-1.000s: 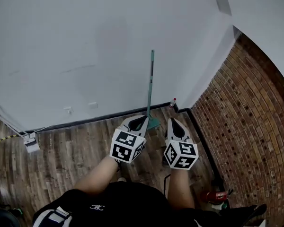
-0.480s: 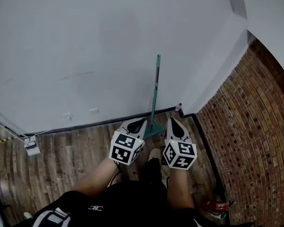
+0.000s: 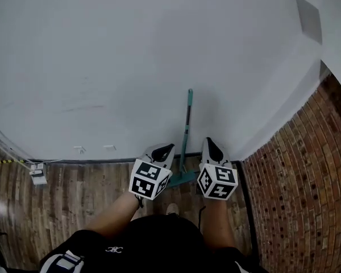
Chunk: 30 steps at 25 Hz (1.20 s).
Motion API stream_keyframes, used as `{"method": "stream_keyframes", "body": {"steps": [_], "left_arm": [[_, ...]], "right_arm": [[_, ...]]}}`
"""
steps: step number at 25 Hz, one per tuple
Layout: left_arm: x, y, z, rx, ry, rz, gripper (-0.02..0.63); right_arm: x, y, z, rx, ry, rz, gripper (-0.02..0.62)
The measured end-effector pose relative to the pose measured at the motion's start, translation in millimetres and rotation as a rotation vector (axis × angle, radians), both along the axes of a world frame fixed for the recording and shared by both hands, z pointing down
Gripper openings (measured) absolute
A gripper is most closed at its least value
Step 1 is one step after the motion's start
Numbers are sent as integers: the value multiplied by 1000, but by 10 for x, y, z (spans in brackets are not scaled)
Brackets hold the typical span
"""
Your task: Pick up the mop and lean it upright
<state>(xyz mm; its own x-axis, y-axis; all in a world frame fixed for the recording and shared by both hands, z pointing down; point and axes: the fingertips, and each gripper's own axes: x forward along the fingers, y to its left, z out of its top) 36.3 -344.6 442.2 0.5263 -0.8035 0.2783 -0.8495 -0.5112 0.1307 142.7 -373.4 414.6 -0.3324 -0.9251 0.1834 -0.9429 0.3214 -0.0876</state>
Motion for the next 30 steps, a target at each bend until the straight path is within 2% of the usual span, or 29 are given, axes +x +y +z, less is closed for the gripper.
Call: {"method": "stream_keyframes", "body": {"steps": [2,5,10,15,16,18,20,25,30], "left_arm": [[114,-267,-85,11,4,-28,-3],[206,-540,-55,-1,-15,-66,-3],[51,-823,98,-47,-19,-138,-3],[-174,-1043,164,-73,-1,-155,-3],[-214,-1058,131,-65,4,-158,-3],[-317,-1090,77,-46,12,-167,-3],[-430,-1121,105,-51,15,-181,-3],[-659,-1112,147,-57,13,-235,-3],[-815,-1077,140,-63,15,-263,-3]], "right_arm": [[125,-299,11,8,-23,-24,14],[206,-684,162,-29,-44,-72,14],[105,-1235,354,-61,-61,-122,14],[-74,-1662,628,-65,63,-126,17],[-100,-1758,686,-73,83,-126,33],[-180,-1972,804,-95,116,-132,113],[-272,-2189,924,-116,139,-134,138],[-437,-2661,1169,-141,159,-126,146],[-496,-2927,1528,-195,303,-119,152]]}}
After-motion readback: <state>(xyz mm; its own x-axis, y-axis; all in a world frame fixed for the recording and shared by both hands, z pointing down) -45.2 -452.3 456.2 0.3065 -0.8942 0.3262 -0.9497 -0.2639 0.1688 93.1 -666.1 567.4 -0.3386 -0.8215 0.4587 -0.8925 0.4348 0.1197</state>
